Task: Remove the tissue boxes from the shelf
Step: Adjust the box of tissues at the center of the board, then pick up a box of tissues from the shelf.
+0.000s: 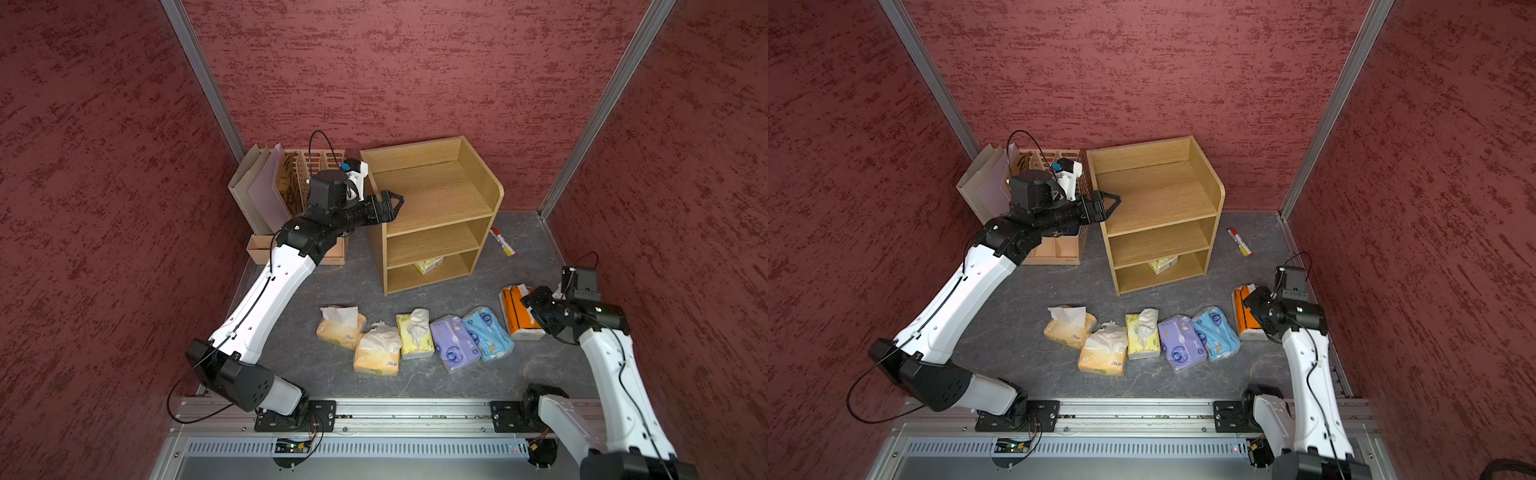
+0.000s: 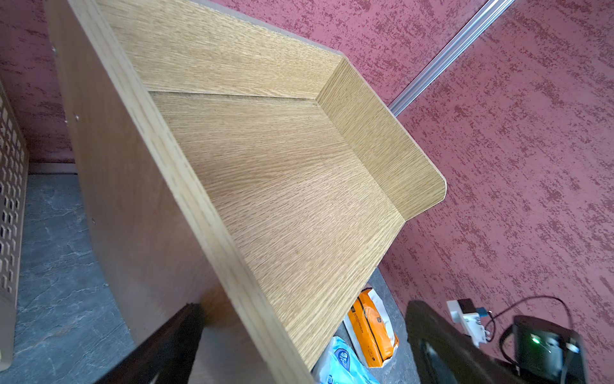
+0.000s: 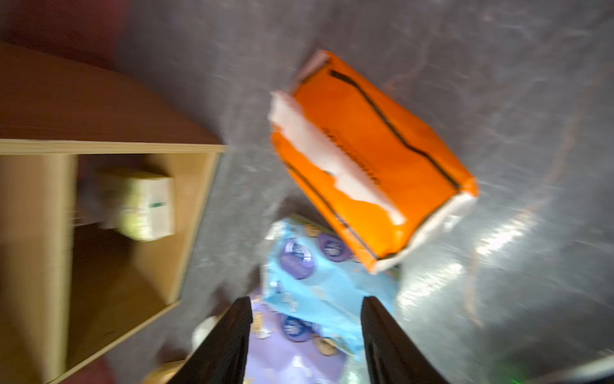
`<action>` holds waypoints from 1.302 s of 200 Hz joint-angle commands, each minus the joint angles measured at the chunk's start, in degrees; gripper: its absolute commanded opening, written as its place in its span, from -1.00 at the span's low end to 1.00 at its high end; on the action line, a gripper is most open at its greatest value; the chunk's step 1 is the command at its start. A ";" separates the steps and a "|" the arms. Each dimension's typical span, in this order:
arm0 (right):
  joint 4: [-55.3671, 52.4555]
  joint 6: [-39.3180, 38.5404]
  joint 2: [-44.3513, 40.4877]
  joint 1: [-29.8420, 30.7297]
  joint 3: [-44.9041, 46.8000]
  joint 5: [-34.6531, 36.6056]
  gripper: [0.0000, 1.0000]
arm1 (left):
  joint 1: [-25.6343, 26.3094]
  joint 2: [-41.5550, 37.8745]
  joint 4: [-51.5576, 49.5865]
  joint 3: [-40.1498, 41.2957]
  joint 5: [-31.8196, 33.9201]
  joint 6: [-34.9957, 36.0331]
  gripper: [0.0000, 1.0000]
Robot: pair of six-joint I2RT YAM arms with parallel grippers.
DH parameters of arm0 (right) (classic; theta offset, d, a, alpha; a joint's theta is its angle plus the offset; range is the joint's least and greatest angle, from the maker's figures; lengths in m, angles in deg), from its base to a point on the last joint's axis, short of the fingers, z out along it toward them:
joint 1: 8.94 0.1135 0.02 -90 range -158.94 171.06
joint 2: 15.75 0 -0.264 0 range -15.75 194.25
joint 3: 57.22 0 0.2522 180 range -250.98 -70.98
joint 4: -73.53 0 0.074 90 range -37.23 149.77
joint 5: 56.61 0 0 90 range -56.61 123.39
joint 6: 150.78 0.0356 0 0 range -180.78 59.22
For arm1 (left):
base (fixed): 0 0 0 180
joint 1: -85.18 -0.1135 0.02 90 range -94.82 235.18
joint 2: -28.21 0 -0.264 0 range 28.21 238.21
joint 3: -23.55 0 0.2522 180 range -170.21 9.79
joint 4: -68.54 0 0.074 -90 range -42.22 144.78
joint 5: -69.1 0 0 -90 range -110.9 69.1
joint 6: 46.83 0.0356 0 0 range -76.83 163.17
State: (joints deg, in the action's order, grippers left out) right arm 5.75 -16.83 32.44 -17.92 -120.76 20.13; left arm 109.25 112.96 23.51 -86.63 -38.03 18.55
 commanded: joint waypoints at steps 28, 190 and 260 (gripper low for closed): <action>24.81 17.59 -4.70 9.75 10.57 -7.61 0.16 | -0.20 1.05 1.03 -0.28 -3.44 0.45 0.99; 103.05 35.20 44.46 31.85 21.90 11.85 0.16 | -0.27 3.22 -1.39 -3.36 -4.31 2.65 0.99; 105.88 35.01 56.22 31.87 14.36 9.49 0.17 | -0.26 4.35 -2.22 -4.22 -4.21 3.00 0.99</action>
State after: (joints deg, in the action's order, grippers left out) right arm 108.06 18.53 87.03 13.58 -102.57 30.97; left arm 108.49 115.25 20.27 -89.89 -39.91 20.32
